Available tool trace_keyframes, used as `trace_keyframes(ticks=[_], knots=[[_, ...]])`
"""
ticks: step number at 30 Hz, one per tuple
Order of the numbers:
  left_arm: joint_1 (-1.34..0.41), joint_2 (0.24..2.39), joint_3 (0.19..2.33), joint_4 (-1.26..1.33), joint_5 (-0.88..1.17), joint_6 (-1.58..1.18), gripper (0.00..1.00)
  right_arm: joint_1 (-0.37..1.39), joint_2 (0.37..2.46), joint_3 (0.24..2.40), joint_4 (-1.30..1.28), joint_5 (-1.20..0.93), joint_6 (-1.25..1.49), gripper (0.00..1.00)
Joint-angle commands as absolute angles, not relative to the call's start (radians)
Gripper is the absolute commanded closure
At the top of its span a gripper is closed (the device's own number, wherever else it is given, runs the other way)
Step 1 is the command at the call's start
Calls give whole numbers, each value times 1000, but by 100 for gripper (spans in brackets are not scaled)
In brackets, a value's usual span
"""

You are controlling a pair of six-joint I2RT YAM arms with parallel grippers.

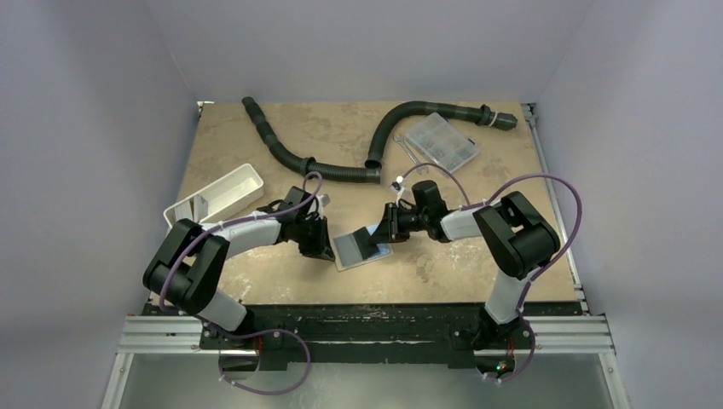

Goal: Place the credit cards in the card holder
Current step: Insert the credit card into the card holder.

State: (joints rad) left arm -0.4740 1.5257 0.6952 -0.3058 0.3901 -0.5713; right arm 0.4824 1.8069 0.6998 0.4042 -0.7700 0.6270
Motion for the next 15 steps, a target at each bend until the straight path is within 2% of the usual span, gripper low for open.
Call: trace_keyframes(ticks=[1, 5, 7, 11, 15], knots=[[-517, 1569, 672, -222, 365, -626, 95, 529, 1783, 690, 340, -648, 607, 83], [-530, 1581, 677, -195, 357, -643, 96, 585, 1801, 690, 386, -648, 661, 97], [-532, 1583, 689, -193, 349, -645, 96, 607, 1812, 683, 431, -657, 694, 100], [-532, 1585, 716, -200, 340, -641, 96, 621, 1810, 691, 419, -669, 684, 100], [-533, 1586, 719, -206, 335, -634, 96, 620, 1794, 688, 384, -670, 667, 93]])
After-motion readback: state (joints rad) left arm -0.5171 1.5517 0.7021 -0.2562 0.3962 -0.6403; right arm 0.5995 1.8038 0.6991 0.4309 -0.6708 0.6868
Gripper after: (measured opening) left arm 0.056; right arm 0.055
